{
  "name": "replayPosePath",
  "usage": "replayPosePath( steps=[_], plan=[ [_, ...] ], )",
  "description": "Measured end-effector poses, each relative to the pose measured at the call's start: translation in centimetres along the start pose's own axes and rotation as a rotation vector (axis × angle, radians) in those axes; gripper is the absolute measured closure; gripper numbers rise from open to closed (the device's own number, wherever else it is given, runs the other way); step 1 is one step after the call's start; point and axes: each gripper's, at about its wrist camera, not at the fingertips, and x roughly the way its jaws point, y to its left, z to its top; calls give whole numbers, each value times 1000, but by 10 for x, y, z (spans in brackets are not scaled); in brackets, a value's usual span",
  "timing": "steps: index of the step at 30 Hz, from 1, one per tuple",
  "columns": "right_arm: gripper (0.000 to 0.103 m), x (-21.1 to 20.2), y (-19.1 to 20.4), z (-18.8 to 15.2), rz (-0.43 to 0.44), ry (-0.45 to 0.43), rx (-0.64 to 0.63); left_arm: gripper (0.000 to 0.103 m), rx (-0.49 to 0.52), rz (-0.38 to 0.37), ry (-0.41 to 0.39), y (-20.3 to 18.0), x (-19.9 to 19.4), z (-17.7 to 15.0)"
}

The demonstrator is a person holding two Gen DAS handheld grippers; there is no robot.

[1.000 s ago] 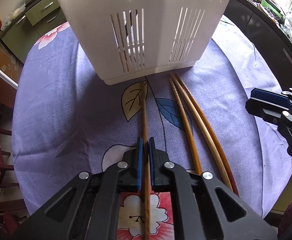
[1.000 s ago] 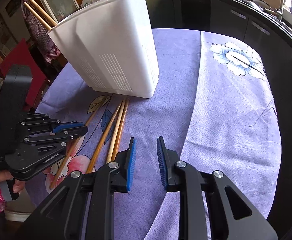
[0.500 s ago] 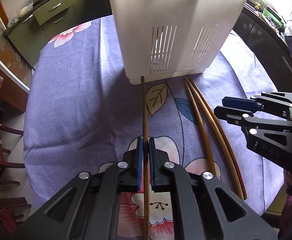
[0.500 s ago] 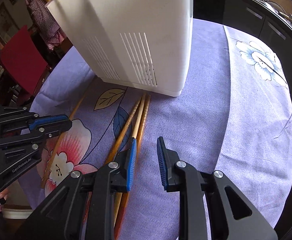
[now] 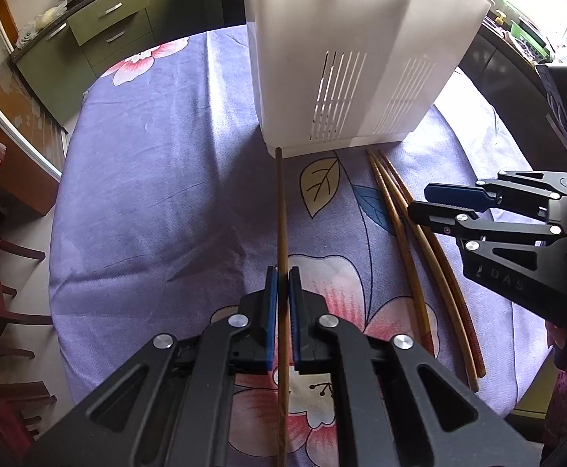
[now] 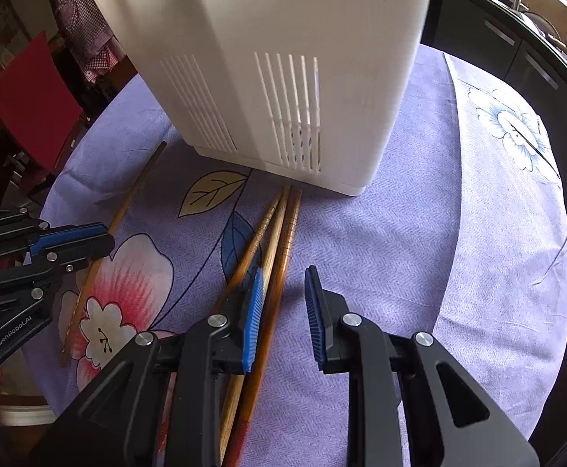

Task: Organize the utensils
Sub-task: 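Grasp a wooden chopstick with the right gripper while the left gripper lifts its chopstick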

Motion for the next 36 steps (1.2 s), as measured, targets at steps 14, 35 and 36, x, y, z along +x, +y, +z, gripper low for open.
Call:
replayPosePath(
  steps=[14, 35, 36],
  plan=[
    [81, -3, -5, -6, -35, 4, 11, 97, -5, -12, -8, 7, -6, -4],
    [96, -8, -8, -9, -14, -24, 16, 97, 15, -12, -17, 2, -13, -3],
    [96, -13, -10, -11, -7, -34, 20, 97, 17, -12, -18, 1, -15, -4]
  ],
)
